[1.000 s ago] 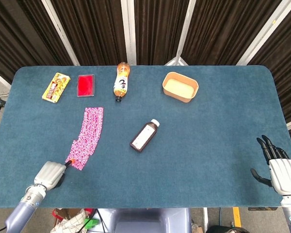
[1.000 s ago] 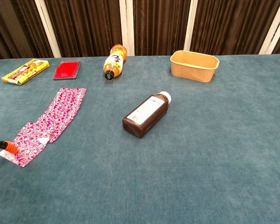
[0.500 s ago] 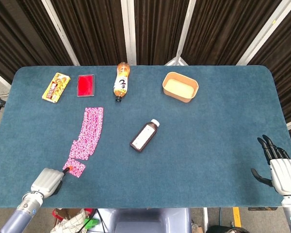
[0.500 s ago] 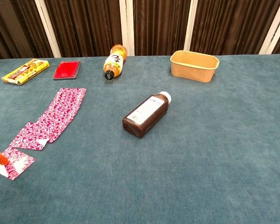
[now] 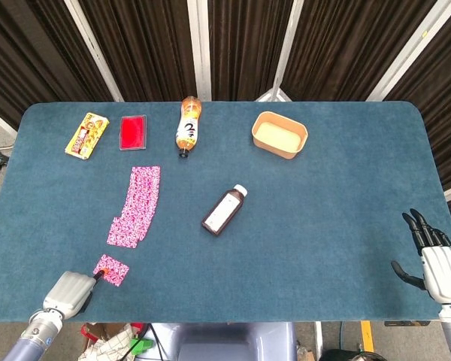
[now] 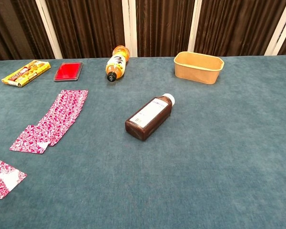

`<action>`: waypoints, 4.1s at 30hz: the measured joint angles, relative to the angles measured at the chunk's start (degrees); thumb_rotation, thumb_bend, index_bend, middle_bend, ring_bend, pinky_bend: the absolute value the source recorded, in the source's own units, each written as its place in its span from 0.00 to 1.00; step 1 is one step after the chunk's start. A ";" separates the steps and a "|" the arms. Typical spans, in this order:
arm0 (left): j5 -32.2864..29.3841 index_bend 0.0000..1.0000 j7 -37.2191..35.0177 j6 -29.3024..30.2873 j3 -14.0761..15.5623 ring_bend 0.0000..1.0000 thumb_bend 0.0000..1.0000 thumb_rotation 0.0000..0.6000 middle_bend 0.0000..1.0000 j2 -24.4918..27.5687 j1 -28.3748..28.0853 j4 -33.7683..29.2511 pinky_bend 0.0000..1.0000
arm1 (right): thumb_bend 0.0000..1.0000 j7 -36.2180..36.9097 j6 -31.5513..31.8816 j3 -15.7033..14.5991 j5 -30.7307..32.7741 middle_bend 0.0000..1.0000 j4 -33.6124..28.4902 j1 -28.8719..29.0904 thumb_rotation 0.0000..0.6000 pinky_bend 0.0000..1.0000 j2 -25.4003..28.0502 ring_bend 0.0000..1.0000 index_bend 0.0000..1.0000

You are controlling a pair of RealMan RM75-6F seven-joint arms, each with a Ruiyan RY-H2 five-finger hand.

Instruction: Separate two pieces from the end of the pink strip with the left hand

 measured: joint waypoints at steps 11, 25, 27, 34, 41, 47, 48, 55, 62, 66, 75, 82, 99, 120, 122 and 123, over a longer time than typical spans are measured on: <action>7.80 0.16 -3.93 3.03 -0.13 0.76 0.87 1.00 0.88 1.15 0.94 -1.39 0.68 | 0.30 -0.31 -0.78 0.01 0.19 0.05 0.00 0.34 1.00 0.24 -0.13 0.20 0.00; 6.00 0.15 -6.44 3.82 -4.87 0.76 0.87 1.00 0.88 2.65 -0.40 -0.32 0.68 | 0.30 -0.13 -0.52 -0.08 0.17 0.05 0.01 0.10 1.00 0.24 -0.18 0.20 0.00; 3.19 0.15 -5.64 2.27 -6.11 0.76 0.87 1.00 0.88 1.65 -1.69 1.32 0.68 | 0.30 -0.26 -0.56 -0.11 0.12 0.05 0.03 0.11 1.00 0.24 -0.22 0.20 0.00; -3.43 0.15 -3.84 -3.00 -8.84 0.76 0.87 1.00 0.88 -1.55 -5.88 5.71 0.68 | 0.30 -0.36 -1.06 0.00 0.37 0.05 0.08 0.36 1.00 0.24 -0.29 0.20 0.00; -7.83 0.15 -2.63 -6.36 -9.43 0.76 0.87 1.00 0.88 -4.20 -8.95 9.39 0.68 | 0.30 -0.35 -1.08 -0.02 0.26 0.05 0.05 0.42 1.00 0.24 -0.31 0.20 0.00; -10.16 0.15 -1.73 -7.20 -9.11 0.76 0.87 1.00 0.88 -5.61 -10.54 10.69 0.68 | 0.30 -0.17 -1.15 0.07 0.35 0.05 0.03 0.49 1.00 0.24 -0.21 0.20 0.00; -10.37 0.15 -1.61 -7.26 -8.88 0.76 0.87 1.00 0.88 -5.79 -10.73 10.78 0.68 | 0.30 -0.15 -1.11 0.07 0.35 0.05 0.03 0.47 1.00 0.24 -0.21 0.20 0.00; -10.77 0.15 -1.75 -6.61 -7.42 0.76 0.87 1.00 0.88 -5.73 -10.89 10.53 0.68 | 0.30 0.11 -0.85 0.05 0.25 0.05 0.07 0.35 1.00 0.24 -0.15 0.20 0.00; -12.38 0.15 -1.82 -5.53 -6.11 0.76 0.87 1.00 0.88 -4.71 -10.57 10.44 0.68 | 0.30 0.36 -0.43 -0.11 -0.22 0.05 -0.01 0.20 1.00 0.24 -0.15 0.20 0.00; -13.03 0.15 -1.96 -5.12 -5.52 0.76 0.87 1.00 0.88 -4.39 -10.38 11.15 0.68 | 0.30 0.34 -0.55 -0.20 -0.29 0.05 -0.04 0.22 1.00 0.24 -0.20 0.20 0.00; -14.23 0.15 -3.14 -5.82 -4.31 0.76 0.87 1.00 0.88 -3.79 -10.19 13.10 0.68 | 0.30 0.21 -0.58 -0.23 -0.27 0.05 -0.13 0.20 1.00 0.24 -0.15 0.20 0.00; -13.74 0.15 -4.75 -5.26 -3.68 0.76 0.87 1.00 0.88 -2.42 -9.46 13.43 0.68 | 0.30 0.14 -0.60 -0.29 -0.46 0.05 -0.11 0.27 1.00 0.24 -0.24 0.20 0.00; -13.00 0.15 -8.87 -5.68 -2.62 0.76 0.87 1.00 0.88 -0.44 -7.53 15.84 0.68 | 0.30 -0.11 -0.96 -0.30 -0.44 0.05 -0.32 0.49 1.00 0.24 -0.30 0.20 0.00; 1.11 0.14 -18.23 6.05 -3.61 0.51 0.52 1.00 0.62 10.64 -1.54 1.84 0.56 | 0.30 0.60 -0.46 -0.48 -0.81 0.05 -0.38 0.26 1.00 0.24 -0.13 0.20 0.00; 2.68 0.14 -19.16 8.15 -3.41 0.36 0.43 1.00 0.44 11.37 -0.11 0.94 0.45 | 0.30 0.68 -0.40 -0.43 -0.79 0.05 -0.40 0.26 1.00 0.24 -0.13 0.20 0.00; 3.65 0.14 -19.81 9.51 -3.19 0.26 0.38 1.00 0.33 11.67 0.95 0.54 0.35 | 0.30 0.68 -0.39 -0.42 -0.78 0.05 -0.41 0.27 1.00 0.24 -0.12 0.20 0.00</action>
